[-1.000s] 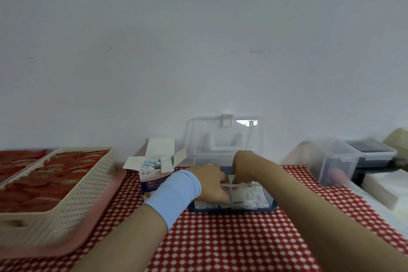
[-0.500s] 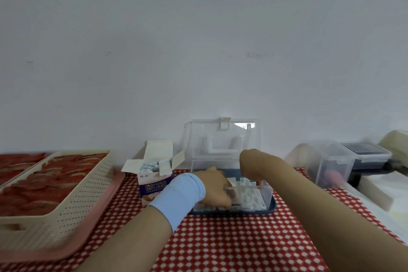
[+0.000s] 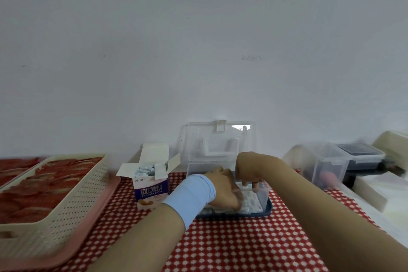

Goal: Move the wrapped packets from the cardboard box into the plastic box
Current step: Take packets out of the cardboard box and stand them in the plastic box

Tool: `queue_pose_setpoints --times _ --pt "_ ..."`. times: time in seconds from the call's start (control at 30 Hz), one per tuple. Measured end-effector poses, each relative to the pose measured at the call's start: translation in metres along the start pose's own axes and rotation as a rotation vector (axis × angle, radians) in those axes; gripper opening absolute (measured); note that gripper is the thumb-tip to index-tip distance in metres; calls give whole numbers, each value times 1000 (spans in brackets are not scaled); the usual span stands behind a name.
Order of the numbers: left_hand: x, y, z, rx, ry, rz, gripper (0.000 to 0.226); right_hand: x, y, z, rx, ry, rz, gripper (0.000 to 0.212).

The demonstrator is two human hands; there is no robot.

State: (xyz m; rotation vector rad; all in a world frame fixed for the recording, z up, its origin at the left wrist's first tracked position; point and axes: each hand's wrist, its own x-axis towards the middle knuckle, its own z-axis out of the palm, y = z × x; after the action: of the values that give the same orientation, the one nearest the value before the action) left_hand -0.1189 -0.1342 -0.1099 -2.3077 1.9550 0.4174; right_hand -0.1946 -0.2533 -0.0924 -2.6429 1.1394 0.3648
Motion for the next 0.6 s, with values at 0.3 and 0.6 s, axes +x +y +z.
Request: queue_pose_setpoints --times 0.3,0.6 --pt "-48 -40 -48 -264 327 49 38 -25 -12 -35 56 203 -145 23" --pt "-94 -131 -36 -427 774 -258 26 -47 -86 -34 348 518 -537 21"
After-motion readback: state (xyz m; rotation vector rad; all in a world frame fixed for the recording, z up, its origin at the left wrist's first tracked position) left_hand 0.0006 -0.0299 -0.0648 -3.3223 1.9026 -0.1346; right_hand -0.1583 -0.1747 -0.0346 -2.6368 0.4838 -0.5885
